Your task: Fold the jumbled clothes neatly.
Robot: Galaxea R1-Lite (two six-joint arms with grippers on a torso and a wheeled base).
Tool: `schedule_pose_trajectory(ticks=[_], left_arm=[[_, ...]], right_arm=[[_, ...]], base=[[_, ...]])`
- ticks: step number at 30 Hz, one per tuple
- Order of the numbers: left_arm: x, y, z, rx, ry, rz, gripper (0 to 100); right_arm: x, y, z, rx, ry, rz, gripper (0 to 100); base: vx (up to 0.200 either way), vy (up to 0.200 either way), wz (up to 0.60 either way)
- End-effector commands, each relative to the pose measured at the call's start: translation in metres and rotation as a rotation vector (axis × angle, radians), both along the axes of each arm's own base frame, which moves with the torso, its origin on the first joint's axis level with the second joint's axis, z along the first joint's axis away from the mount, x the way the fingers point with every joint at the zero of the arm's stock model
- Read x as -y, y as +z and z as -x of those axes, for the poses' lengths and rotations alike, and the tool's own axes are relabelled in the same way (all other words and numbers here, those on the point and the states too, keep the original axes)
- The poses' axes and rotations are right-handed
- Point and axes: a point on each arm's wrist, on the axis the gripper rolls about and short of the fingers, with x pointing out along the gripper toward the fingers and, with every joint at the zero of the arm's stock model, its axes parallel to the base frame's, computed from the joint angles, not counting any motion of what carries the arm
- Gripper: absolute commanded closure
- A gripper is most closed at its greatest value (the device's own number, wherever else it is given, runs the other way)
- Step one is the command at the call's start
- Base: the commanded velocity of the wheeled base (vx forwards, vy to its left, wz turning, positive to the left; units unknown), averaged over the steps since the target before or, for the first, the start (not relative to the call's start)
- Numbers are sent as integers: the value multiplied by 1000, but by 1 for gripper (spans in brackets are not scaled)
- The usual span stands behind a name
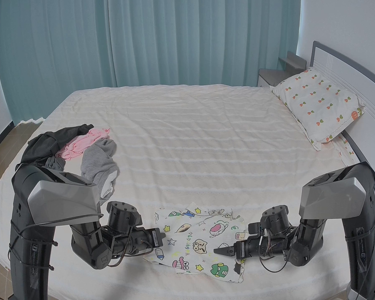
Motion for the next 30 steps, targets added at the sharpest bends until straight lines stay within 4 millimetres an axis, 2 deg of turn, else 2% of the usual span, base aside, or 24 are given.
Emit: schedule_pose_trajectory(ticks=[1,15,16,30], left_arm=[[-1,0,1,-1,4,-4,100],[1,-2,2,-4,-3,-9,100],[1,-2,2,-4,-3,-9,100],[-2,-2,9,12,-5,-1,100]], right_arm=[[0,-1,0,-1,-2,0,0],[-1,-1,-5,29,-5,-16,0],[-1,-1,-5,29,-4,-17,100],[1,-2,-4,34,-18,-32,100]], base=[[0,0,0],[0,0,0],[0,0,0],[0,0,0]])
